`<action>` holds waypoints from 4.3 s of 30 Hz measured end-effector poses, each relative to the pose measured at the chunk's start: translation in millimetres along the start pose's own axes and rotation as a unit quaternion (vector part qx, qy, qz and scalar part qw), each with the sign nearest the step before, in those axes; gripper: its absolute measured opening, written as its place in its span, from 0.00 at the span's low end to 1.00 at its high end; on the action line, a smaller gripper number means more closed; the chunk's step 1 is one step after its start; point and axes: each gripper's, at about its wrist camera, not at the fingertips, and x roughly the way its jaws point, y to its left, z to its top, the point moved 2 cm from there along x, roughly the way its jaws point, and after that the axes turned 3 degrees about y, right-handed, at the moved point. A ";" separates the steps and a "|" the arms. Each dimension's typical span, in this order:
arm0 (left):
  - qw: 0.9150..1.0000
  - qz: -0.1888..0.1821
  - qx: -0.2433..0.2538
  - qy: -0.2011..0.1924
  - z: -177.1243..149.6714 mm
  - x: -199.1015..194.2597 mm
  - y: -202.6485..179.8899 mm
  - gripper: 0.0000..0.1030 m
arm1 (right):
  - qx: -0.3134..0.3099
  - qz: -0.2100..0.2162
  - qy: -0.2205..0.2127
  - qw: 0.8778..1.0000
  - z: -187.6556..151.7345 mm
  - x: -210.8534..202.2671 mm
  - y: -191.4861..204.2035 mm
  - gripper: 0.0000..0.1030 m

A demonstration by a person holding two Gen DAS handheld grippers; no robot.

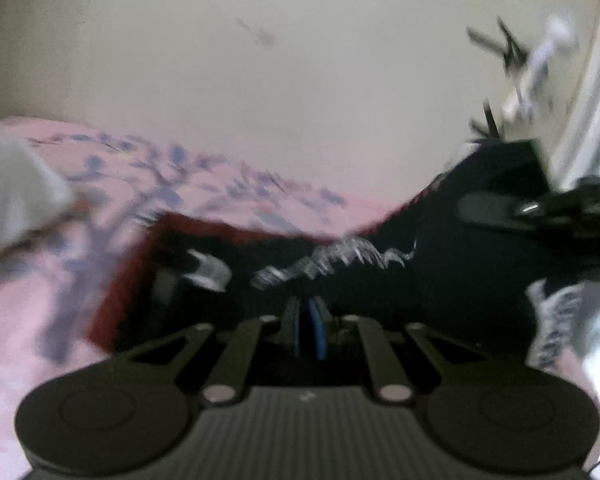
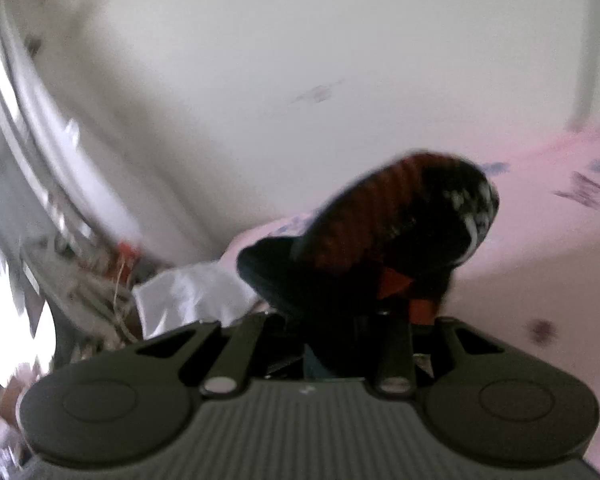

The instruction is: Fold small clothes

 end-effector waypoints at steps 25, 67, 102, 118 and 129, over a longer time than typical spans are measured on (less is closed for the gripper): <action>0.991 0.078 -0.087 -0.069 2.0 -68.8 79.5 0.41 | -0.183 0.025 0.039 0.982 7.5 69.1 89.5 0.43; 0.982 0.191 -0.011 0.000 -12.6 10.3 56.4 1.00 | -0.011 0.048 0.042 0.998 -101.5 65.3 -23.2 0.86; 0.986 0.161 -0.042 0.000 -18.9 4.6 61.7 1.00 | 0.015 0.079 0.033 0.996 -99.3 63.6 -38.3 0.87; 0.989 0.145 -0.043 0.008 -18.4 3.1 63.8 1.00 | 0.012 0.079 0.034 0.996 -99.9 64.2 -38.3 0.88; 0.992 0.102 -0.056 -0.042 -22.7 -20.2 63.4 1.00 | 0.053 0.063 -0.002 0.997 -99.1 49.6 -51.8 0.88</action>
